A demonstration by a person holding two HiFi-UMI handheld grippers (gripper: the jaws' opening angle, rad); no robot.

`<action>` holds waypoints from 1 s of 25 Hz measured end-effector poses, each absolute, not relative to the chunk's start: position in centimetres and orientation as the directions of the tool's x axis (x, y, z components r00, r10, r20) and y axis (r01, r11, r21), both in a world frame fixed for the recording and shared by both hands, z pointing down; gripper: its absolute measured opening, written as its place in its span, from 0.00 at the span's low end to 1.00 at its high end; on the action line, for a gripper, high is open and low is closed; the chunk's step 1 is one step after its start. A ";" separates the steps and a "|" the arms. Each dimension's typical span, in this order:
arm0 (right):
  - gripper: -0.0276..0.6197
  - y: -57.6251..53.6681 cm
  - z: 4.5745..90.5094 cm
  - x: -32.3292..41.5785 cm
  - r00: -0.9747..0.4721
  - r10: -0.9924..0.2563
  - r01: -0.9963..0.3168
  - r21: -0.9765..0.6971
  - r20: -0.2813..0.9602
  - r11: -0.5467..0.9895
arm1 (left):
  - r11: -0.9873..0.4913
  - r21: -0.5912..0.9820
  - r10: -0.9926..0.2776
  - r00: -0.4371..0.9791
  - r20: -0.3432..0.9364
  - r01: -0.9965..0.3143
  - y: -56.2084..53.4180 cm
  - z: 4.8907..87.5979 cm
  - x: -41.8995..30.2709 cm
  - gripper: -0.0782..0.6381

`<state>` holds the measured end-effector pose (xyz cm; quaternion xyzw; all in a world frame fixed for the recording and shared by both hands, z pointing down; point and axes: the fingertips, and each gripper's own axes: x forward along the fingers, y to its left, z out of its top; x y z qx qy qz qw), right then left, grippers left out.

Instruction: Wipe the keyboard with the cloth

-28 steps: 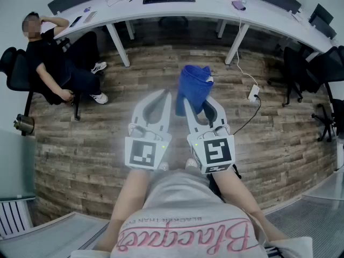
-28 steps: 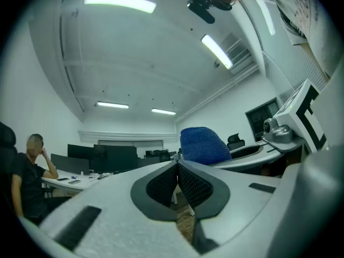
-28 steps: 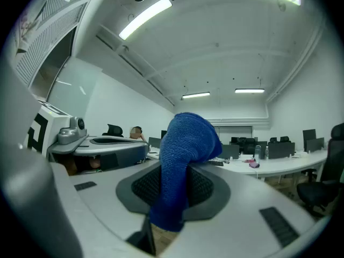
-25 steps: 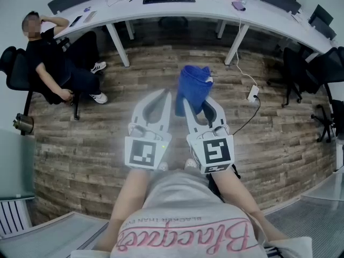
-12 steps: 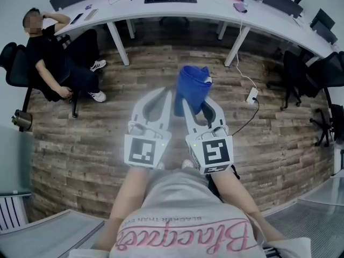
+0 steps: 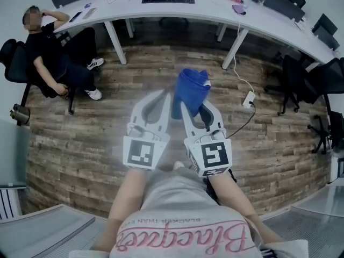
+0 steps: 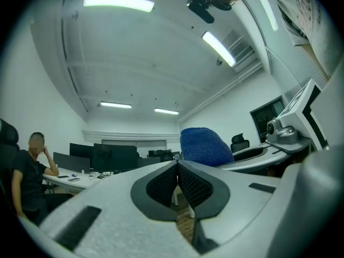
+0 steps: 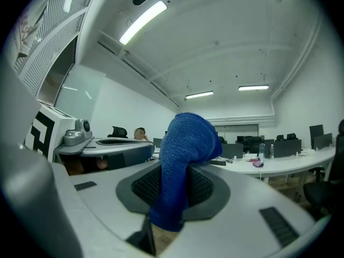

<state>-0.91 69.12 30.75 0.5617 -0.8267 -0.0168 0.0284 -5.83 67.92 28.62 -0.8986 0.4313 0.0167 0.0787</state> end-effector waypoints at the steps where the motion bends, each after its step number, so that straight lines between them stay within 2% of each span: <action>1: 0.18 69.2 30.8 -0.5 -0.375 -0.927 -0.925 0.059 0.030 0.376 | -0.610 -0.127 -0.777 0.622 -0.099 -0.782 68.0 28.6 -5.4 0.12; 15: 0.18 68.8 30.5 2.3 -0.398 -0.918 -0.917 0.042 -0.002 0.397 | -0.590 -0.171 -0.790 0.608 -0.082 -0.789 68.0 28.6 -2.6 0.12; 25: 0.18 63.6 31.1 2.9 -0.357 -0.934 -0.932 0.058 0.007 0.357 | -0.616 -0.163 -0.771 0.633 -0.076 -0.770 62.5 29.1 -2.6 0.12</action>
